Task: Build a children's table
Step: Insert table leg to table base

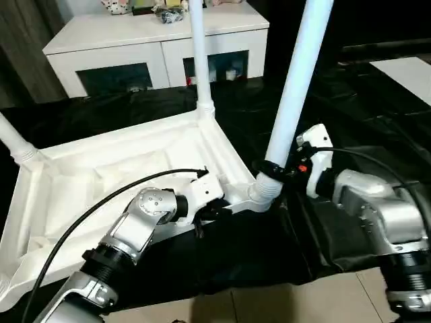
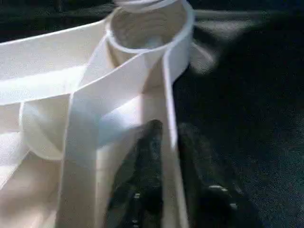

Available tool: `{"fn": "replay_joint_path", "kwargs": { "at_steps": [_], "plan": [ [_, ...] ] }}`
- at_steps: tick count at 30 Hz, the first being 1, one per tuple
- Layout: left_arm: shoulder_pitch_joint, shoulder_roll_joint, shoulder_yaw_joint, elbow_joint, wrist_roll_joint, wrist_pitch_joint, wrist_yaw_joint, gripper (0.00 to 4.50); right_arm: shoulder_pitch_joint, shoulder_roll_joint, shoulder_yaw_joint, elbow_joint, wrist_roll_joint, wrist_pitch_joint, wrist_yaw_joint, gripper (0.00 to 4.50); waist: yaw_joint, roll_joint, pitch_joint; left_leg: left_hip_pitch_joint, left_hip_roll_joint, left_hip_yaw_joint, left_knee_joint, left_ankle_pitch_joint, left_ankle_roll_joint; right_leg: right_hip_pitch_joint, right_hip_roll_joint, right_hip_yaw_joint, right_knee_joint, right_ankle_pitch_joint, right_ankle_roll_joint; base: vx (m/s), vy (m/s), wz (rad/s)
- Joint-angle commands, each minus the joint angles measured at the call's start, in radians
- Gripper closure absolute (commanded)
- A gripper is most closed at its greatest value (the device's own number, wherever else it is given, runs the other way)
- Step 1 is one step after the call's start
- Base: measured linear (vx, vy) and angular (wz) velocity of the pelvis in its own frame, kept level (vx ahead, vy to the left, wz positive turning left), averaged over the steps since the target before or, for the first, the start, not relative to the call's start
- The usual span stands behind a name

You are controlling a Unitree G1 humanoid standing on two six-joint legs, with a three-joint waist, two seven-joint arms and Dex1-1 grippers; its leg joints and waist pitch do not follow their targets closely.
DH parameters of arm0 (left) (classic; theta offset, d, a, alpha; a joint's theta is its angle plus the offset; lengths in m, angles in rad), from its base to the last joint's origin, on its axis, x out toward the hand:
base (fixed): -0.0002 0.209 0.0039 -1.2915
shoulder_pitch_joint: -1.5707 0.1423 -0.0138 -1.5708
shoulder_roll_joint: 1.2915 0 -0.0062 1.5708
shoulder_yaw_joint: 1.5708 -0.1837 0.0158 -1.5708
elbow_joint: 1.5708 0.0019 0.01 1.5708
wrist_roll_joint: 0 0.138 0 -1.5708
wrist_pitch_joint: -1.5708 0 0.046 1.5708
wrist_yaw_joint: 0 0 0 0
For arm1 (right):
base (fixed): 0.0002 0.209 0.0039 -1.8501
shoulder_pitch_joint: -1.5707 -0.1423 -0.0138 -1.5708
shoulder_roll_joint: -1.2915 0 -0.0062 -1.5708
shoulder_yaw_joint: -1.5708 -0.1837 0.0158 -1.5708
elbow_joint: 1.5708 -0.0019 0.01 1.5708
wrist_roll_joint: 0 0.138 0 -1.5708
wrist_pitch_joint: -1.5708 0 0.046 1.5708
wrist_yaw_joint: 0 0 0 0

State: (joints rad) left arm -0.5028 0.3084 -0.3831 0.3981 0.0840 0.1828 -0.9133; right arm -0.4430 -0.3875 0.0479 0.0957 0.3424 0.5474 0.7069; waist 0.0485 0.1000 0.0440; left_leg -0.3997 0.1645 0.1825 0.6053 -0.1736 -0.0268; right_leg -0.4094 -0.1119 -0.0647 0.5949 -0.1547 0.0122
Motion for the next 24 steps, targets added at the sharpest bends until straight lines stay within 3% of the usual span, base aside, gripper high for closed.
{"fn": "replay_joint_path", "kwargs": {
  "at_steps": [1, 4, 6, 11, 16, 18, 24],
  "plan": [
    [0.007, 0.028, -0.013, 0.034, 0.033, 0.041, -0.004, 4.15, -0.035, 0.009, -0.004, 0.01, 0.004, -0.021, 0.003, 2.64, 0.0, -0.02, -0.069, 0.023, 0.048, -0.022, -0.079, -0.3, 0.022, 0.041, -0.037, 0.03, -0.074, -0.325, -0.187, 0.0, 0.0, 0.0],
    [0.008, 0.043, -0.016, 0.015, 0.039, 0.088, -0.017, 4.38, -0.051, 0.027, 0.0, 0.035, 0.015, -0.018, 0.026, 2.64, -0.008, -0.021, -0.066, 0.022, 0.047, -0.024, -0.082, -0.331, 0.013, 0.041, -0.037, 0.028, -0.076, -0.367, -0.184, 0.0, 0.0, 0.0],
    [0.008, 0.047, -0.012, 0.003, 0.034, 0.124, -0.02, 4.48, -0.062, 0.03, 0.003, 0.052, 0.016, -0.017, 0.034, 2.64, -0.014, -0.029, -0.063, 0.023, 0.047, -0.024, -0.083, -0.352, 0.01, 0.039, -0.037, 0.028, -0.081, -0.409, -0.174, 0.0, 0.0, 0.0],
    [0.011, 0.056, -0.011, -0.034, 0.017, 0.173, -0.036, 4.5, -0.095, 0.031, 0.021, 0.12, 0.001, -0.03, 0.06, 2.64, -0.02, -0.029, -0.06, 0.024, 0.046, -0.028, -0.084, -0.372, 0.0, 0.038, -0.039, 0.027, -0.085, -0.469, -0.16, 0.0, 0.0, 0.0],
    [0.025, 0.059, -0.017, -0.074, -0.002, 0.191, -0.055, 4.5, -0.106, 0.024, 0.05, 0.169, -0.012, -0.013, 0.107, 2.64, -0.018, -0.032, -0.065, 0.024, 0.049, -0.026, -0.083, -0.341, 0.01, 0.039, -0.037, 0.029, -0.078, -0.388, -0.182, 0.0, 0.0, 0.0],
    [0.027, 0.059, -0.017, -0.084, -0.002, 0.188, -0.053, 4.5, -0.11, 0.032, 0.044, 0.191, -0.004, -0.008, 0.11, 2.64, -0.015, -0.033, -0.068, 0.024, 0.049, -0.023, -0.081, -0.306, 0.022, 0.041, -0.036, 0.03, -0.072, -0.328, -0.204, 0.0, 0.0, 0.0],
    [0.025, 0.055, -0.012, -0.099, -0.012, 0.194, -0.053, 4.5, -0.135, 0.058, 0.023, 0.282, -0.004, -0.033, 0.104, 2.64, -0.014, -0.029, -0.068, 0.024, 0.049, -0.021, -0.082, -0.295, 0.023, 0.044, -0.034, 0.029, -0.068, -0.277, -0.227, 0.0, 0.0, 0.0]
  ]
}}
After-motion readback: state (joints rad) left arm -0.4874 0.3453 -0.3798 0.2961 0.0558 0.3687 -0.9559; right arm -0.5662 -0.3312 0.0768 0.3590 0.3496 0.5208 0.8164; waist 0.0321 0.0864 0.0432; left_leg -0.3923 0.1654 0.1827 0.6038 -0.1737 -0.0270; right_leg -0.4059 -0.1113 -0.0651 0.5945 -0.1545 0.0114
